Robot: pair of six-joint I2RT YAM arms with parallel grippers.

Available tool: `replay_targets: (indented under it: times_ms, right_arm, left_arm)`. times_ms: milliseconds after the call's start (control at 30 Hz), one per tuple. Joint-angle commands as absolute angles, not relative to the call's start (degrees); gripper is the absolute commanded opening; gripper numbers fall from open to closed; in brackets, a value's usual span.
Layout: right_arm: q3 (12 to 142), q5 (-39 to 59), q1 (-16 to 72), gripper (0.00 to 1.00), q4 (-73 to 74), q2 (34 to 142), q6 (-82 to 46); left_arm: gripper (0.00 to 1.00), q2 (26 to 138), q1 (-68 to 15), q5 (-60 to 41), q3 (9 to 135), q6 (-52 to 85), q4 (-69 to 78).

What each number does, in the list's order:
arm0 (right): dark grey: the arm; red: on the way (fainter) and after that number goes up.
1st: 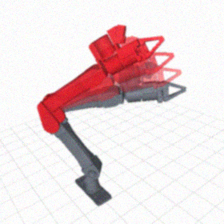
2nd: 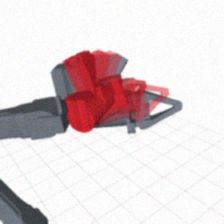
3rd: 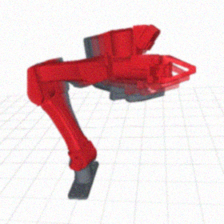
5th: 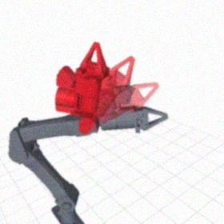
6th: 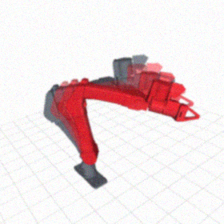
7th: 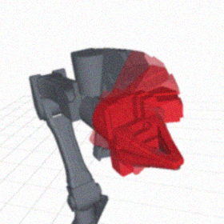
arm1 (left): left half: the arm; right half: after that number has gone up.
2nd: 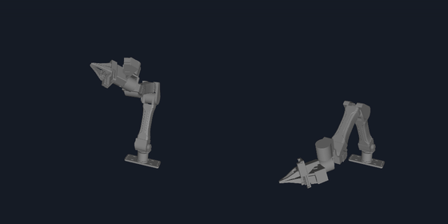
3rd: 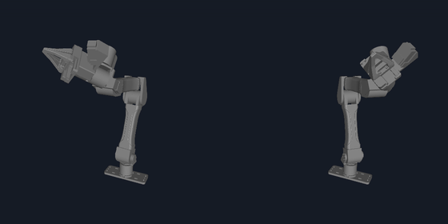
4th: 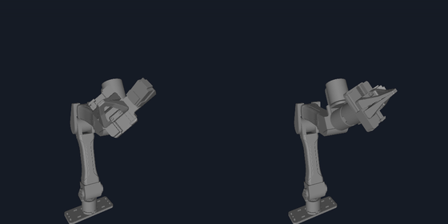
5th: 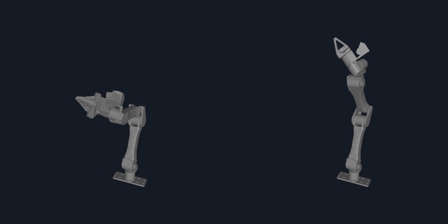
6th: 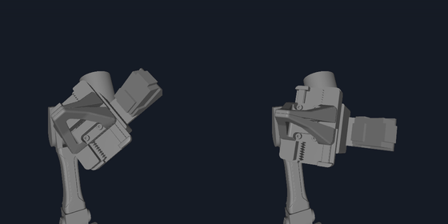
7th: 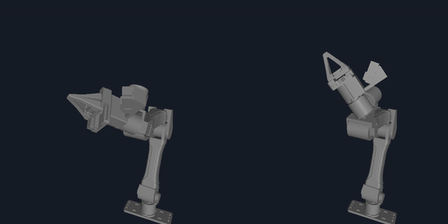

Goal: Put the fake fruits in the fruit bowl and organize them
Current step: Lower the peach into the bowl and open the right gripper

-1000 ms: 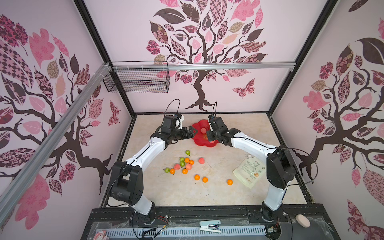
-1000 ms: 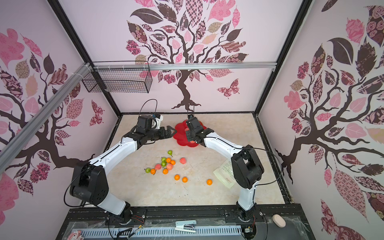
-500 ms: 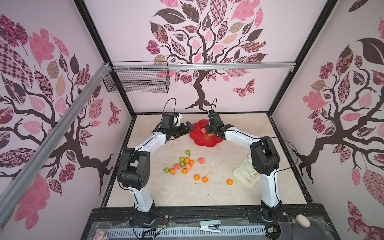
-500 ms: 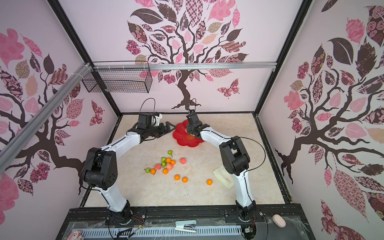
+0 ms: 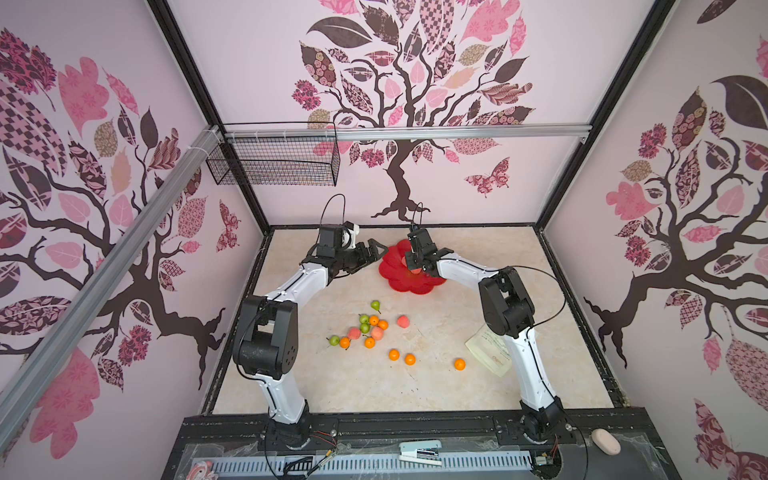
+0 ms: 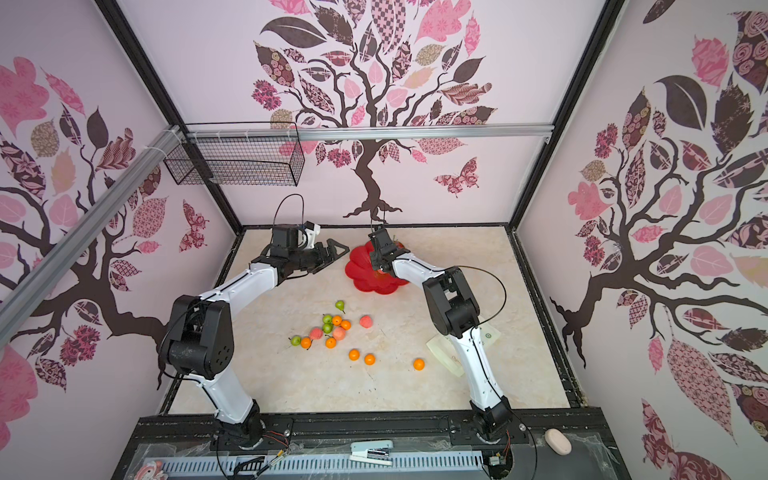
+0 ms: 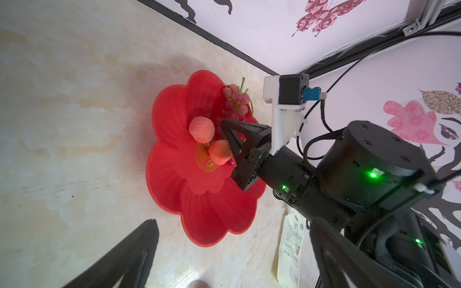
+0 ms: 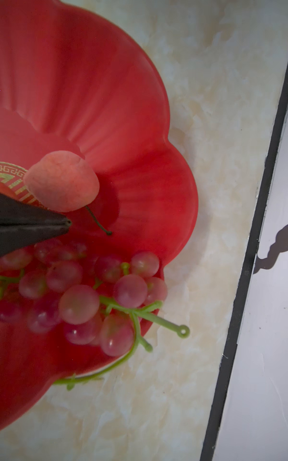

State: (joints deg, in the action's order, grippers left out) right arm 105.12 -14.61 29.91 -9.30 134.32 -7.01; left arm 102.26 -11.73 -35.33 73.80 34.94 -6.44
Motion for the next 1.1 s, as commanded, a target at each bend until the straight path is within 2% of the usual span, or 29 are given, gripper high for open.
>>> replay_targets:
  times_ms: [0,233,267,433,800,1067]
  right_arm:
    - [108.2,-15.9,29.7,0.00,-11.2,137.2,-5.4]
    - [109.6,-15.1,29.7,0.00,-12.0,137.9,-5.3]
    - [109.7,-15.1,29.7,0.01,-12.1,137.8,-5.4]
    - [110.0,-14.3,29.7,0.20,-12.6,137.6,-5.2]
    - [109.1,-12.0,29.6,0.29,-13.5,132.4,-4.6]
    - [98.6,-10.9,29.8,0.35,-9.6,122.8,-9.0]
  left_arm:
    - [0.98,102.2,-12.0,-36.3,73.7,35.4,-4.9]
    - [0.99,102.6,-12.0,-38.4,74.0,35.5,-4.4]
    - [0.98,102.8,-12.0,-39.2,74.2,35.8,-4.1]
    - [0.99,102.8,-12.0,-40.1,74.2,35.6,-3.6]
    - [0.99,101.2,-12.0,-39.8,74.8,32.6,-6.0]
    - [0.99,98.8,-11.9,-41.3,77.2,25.2,-12.0]
